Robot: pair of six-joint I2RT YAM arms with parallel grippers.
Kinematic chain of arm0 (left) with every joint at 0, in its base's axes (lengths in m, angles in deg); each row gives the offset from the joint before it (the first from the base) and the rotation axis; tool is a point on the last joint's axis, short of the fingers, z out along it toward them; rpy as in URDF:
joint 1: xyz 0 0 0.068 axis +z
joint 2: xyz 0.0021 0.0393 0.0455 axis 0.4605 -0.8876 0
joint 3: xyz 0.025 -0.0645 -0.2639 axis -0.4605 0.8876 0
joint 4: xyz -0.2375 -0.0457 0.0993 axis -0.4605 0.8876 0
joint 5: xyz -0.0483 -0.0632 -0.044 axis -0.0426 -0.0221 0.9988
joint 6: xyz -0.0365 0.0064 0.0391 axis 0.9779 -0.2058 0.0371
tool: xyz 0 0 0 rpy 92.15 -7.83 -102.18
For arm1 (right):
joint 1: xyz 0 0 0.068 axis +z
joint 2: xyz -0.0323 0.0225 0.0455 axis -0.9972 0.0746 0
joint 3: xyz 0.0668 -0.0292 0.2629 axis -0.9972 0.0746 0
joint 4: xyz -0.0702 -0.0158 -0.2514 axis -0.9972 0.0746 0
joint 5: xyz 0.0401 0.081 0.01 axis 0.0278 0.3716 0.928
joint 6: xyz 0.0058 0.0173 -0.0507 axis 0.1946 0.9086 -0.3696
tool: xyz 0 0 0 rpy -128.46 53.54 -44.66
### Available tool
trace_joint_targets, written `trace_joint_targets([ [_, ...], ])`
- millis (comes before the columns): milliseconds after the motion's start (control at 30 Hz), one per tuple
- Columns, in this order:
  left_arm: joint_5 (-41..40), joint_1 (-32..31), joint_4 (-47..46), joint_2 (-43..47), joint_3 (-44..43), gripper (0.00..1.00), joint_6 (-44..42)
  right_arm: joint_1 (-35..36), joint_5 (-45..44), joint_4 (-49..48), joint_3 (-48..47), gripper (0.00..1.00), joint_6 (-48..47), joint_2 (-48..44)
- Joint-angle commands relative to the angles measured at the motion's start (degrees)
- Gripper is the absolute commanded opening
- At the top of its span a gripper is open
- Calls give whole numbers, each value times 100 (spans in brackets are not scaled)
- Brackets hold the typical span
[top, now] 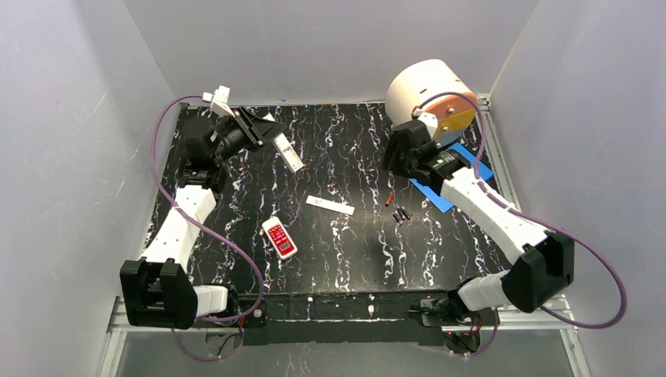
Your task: Load the batteries into the remote control
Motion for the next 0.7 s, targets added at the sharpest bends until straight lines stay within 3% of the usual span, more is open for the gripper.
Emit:
trace_joint_targets([
  [0, 547, 8, -65, -56, -165, 0, -286, -23, -503, 709, 54, 68, 412, 511],
  [167, 1777, -1, -704, -230, -333, 0, -233, -282, -134, 418, 300, 57, 252, 987],
  [300, 2812, -22, -1209, -392, -554, 0, 39, -564, 146, 92, 453, 59, 107, 1217],
  [467, 2951, -124, -1436, -256, -485, 0, -170, -570, 422, -112, 575, 61, 271, 1545],
  [667, 2776, -142, -1434, -248, -413, 0, -222, -574, 225, -332, 489, 53, 432, 1858],
])
